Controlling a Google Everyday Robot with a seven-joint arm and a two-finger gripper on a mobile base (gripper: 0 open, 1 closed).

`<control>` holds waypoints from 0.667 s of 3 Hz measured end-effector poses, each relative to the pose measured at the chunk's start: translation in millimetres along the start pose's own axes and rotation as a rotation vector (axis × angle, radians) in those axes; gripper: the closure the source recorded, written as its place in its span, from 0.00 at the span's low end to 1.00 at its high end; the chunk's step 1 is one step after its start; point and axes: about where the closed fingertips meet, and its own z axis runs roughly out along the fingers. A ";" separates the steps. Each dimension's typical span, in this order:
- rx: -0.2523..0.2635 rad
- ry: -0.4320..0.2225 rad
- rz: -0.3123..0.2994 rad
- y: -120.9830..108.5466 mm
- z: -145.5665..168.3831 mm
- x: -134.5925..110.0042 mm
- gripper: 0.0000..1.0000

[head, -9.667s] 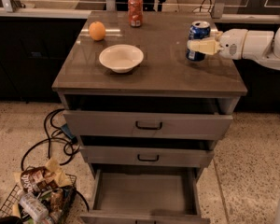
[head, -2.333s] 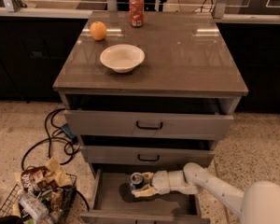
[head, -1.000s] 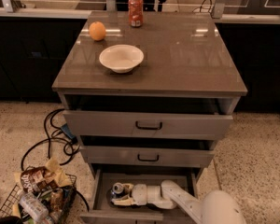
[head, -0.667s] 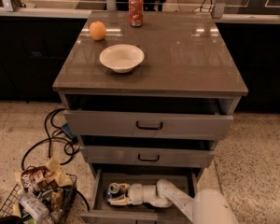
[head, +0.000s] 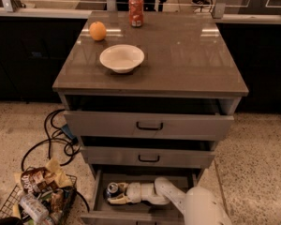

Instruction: Place pepsi can into bottom drawer

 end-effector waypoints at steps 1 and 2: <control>0.001 0.069 -0.007 -6.3 -10.4 11.6 1.00; -0.002 0.071 -0.006 -5.1 -9.0 12.4 0.85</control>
Offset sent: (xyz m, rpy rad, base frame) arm 0.0042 -0.0107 -0.0108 -0.0646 -0.0046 0.0080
